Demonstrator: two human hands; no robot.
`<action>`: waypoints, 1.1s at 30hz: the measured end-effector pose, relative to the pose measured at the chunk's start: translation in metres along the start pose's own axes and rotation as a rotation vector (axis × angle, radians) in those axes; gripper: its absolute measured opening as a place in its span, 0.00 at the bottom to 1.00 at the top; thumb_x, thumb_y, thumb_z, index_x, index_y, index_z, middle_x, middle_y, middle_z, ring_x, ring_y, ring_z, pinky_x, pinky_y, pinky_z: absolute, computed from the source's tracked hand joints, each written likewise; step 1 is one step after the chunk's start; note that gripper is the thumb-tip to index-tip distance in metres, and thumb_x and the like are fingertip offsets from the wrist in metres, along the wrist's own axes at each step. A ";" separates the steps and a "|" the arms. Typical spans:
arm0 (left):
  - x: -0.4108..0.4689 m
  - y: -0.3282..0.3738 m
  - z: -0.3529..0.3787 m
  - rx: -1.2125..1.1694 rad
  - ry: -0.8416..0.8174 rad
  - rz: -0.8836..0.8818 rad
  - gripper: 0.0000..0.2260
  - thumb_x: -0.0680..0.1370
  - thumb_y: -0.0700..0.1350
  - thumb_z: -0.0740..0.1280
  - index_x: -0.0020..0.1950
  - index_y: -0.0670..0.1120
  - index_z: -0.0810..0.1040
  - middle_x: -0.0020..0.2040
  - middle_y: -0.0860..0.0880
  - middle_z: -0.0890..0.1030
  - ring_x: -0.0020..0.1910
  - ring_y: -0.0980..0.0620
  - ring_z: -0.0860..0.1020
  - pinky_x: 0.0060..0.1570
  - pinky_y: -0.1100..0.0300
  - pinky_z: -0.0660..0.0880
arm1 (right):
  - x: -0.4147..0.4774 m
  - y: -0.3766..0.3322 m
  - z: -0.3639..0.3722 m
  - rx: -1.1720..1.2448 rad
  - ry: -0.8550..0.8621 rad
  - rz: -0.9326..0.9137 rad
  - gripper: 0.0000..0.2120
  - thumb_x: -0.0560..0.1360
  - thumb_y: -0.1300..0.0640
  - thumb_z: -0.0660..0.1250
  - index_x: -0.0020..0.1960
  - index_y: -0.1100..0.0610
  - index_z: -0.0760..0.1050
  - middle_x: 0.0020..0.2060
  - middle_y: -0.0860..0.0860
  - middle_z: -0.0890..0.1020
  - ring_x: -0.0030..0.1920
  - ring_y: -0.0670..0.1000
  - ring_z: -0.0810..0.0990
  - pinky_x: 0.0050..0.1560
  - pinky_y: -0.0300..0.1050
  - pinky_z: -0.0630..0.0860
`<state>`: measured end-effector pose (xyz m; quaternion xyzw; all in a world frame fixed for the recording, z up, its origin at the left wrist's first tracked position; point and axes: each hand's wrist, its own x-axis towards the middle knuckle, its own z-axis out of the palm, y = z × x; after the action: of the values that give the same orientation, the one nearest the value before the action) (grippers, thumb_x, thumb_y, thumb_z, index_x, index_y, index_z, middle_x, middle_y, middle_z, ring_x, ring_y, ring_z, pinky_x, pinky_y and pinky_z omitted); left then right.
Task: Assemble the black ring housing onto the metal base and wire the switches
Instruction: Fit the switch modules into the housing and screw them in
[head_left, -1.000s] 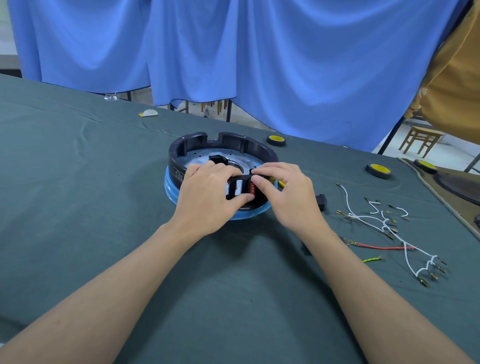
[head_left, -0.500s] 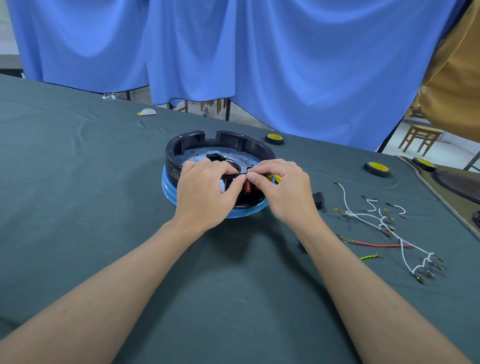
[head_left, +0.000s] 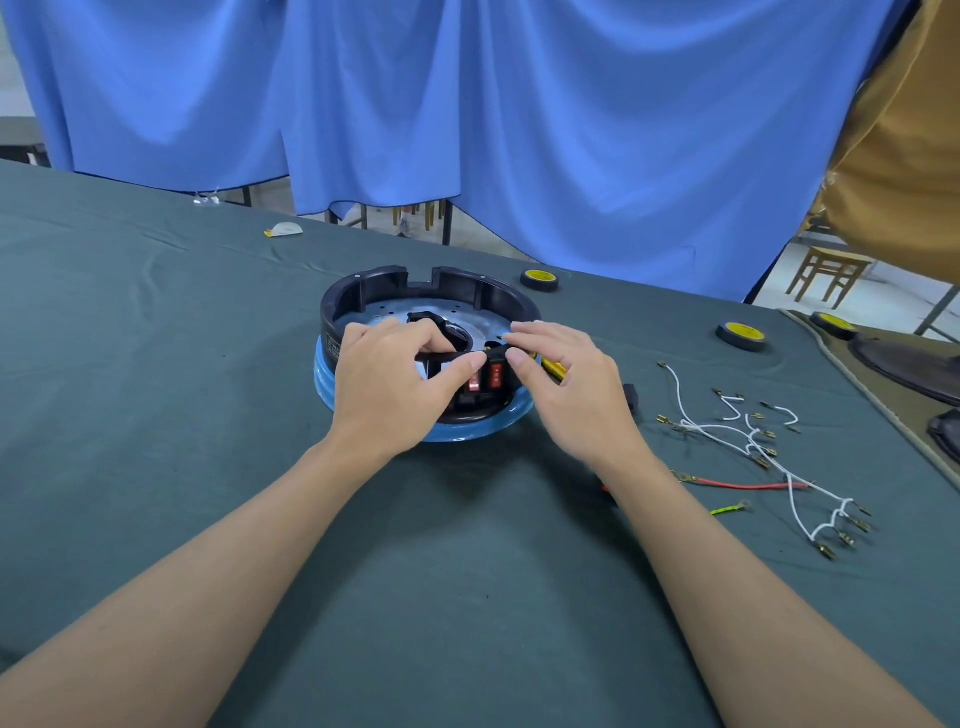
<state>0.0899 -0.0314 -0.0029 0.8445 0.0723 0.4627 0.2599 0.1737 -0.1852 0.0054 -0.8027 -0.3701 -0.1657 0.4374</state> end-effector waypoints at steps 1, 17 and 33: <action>0.001 -0.001 -0.002 -0.020 -0.010 -0.004 0.17 0.71 0.59 0.68 0.39 0.45 0.82 0.34 0.58 0.77 0.40 0.51 0.74 0.53 0.60 0.60 | 0.000 0.000 0.000 -0.002 -0.013 -0.004 0.10 0.78 0.55 0.67 0.58 0.53 0.82 0.58 0.44 0.81 0.65 0.43 0.71 0.68 0.36 0.63; -0.002 -0.003 -0.004 -0.039 -0.034 0.016 0.13 0.75 0.55 0.66 0.36 0.48 0.78 0.30 0.62 0.71 0.35 0.53 0.71 0.53 0.54 0.64 | 0.003 -0.005 0.002 0.016 -0.037 0.010 0.06 0.76 0.52 0.69 0.50 0.48 0.84 0.47 0.36 0.80 0.59 0.42 0.72 0.59 0.30 0.64; -0.001 -0.006 -0.002 0.030 -0.025 0.060 0.15 0.73 0.59 0.67 0.42 0.48 0.83 0.36 0.57 0.79 0.39 0.52 0.74 0.52 0.59 0.60 | -0.003 -0.007 0.007 0.021 -0.007 -0.009 0.08 0.78 0.57 0.66 0.54 0.51 0.83 0.50 0.38 0.79 0.62 0.45 0.72 0.66 0.45 0.68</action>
<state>0.0884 -0.0260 -0.0054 0.8559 0.0507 0.4583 0.2341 0.1657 -0.1783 0.0039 -0.7969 -0.3770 -0.1609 0.4437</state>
